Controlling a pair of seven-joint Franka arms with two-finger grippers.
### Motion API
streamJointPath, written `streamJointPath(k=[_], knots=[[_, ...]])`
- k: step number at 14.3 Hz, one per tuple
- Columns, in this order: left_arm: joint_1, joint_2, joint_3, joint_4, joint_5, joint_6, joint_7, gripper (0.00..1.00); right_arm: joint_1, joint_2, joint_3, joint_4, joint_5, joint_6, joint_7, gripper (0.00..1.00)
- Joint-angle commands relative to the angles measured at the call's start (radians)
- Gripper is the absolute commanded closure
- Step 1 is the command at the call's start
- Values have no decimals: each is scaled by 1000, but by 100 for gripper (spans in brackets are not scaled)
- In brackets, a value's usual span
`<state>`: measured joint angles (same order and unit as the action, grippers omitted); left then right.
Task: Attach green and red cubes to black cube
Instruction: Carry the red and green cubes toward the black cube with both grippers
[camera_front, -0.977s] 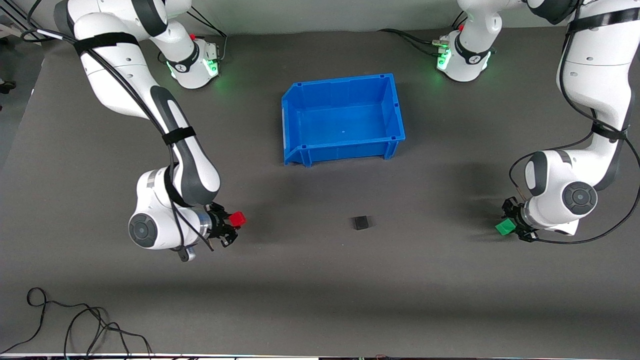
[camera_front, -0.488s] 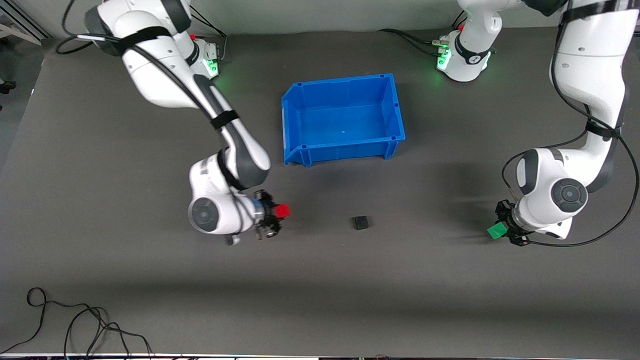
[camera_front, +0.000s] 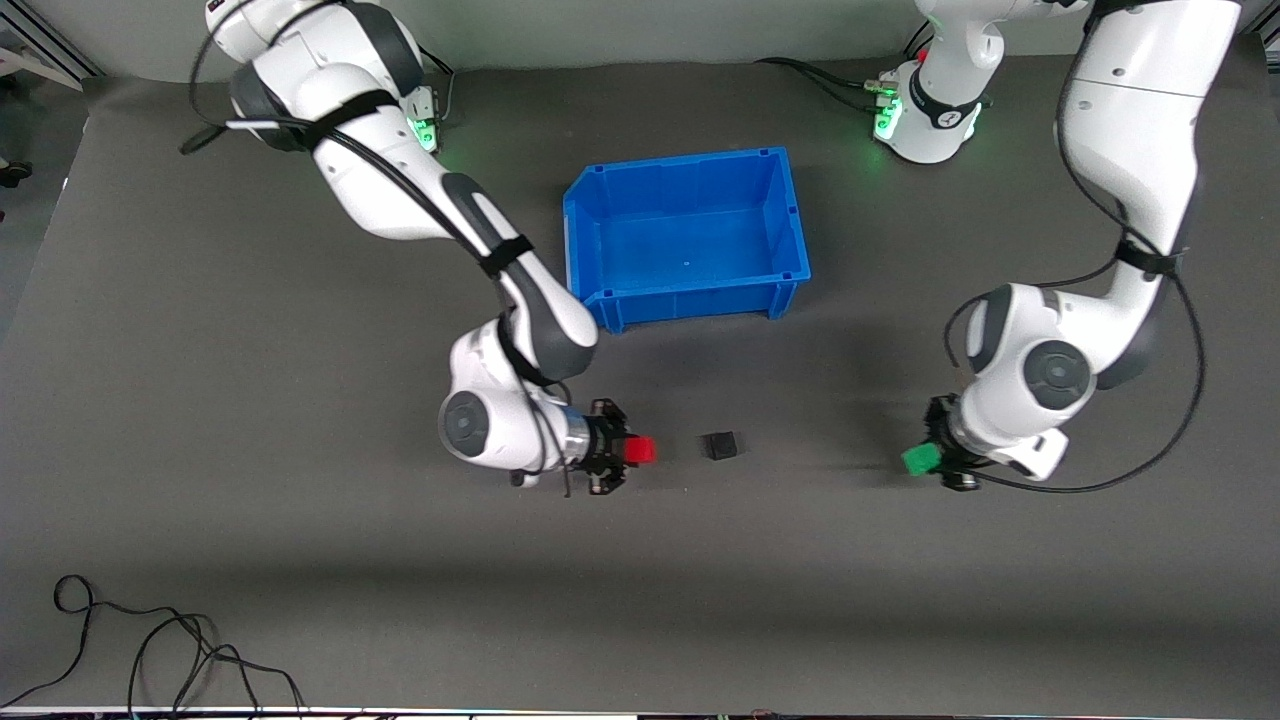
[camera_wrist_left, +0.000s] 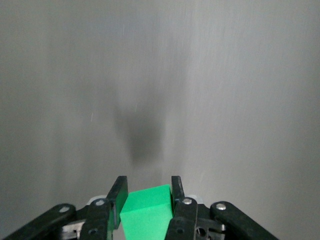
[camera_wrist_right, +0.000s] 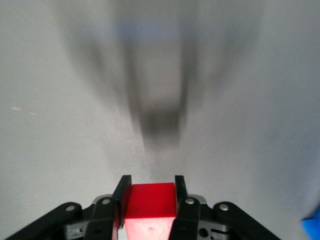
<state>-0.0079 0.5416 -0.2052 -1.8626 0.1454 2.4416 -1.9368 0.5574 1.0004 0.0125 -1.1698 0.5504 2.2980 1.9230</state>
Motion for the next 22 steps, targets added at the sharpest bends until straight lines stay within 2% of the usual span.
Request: streamJointPath(k=[1, 6, 8, 10, 13, 22], knots=[[-24, 15, -57, 11, 0, -16, -25, 100, 41, 81, -3, 96, 14, 38, 90, 89], [-144, 106, -57, 130, 2, -16, -109, 100, 58, 105, -6, 131, -58, 49, 79, 88], [-173, 156, -57, 198, 2, -16, -119, 100, 73, 148, -5, 172, -81, 49, 77, 88], [-194, 192, -57, 239, 8, -12, -119, 100, 88, 150, -8, 173, -92, 49, 76, 88], [-220, 225, -57, 267, 13, 2, -119, 100, 98, 170, -2, 189, -141, 60, 63, 88], [-276, 287, -53, 276, 10, -15, -122, 100, 104, 185, -3, 202, -148, 147, 63, 88]])
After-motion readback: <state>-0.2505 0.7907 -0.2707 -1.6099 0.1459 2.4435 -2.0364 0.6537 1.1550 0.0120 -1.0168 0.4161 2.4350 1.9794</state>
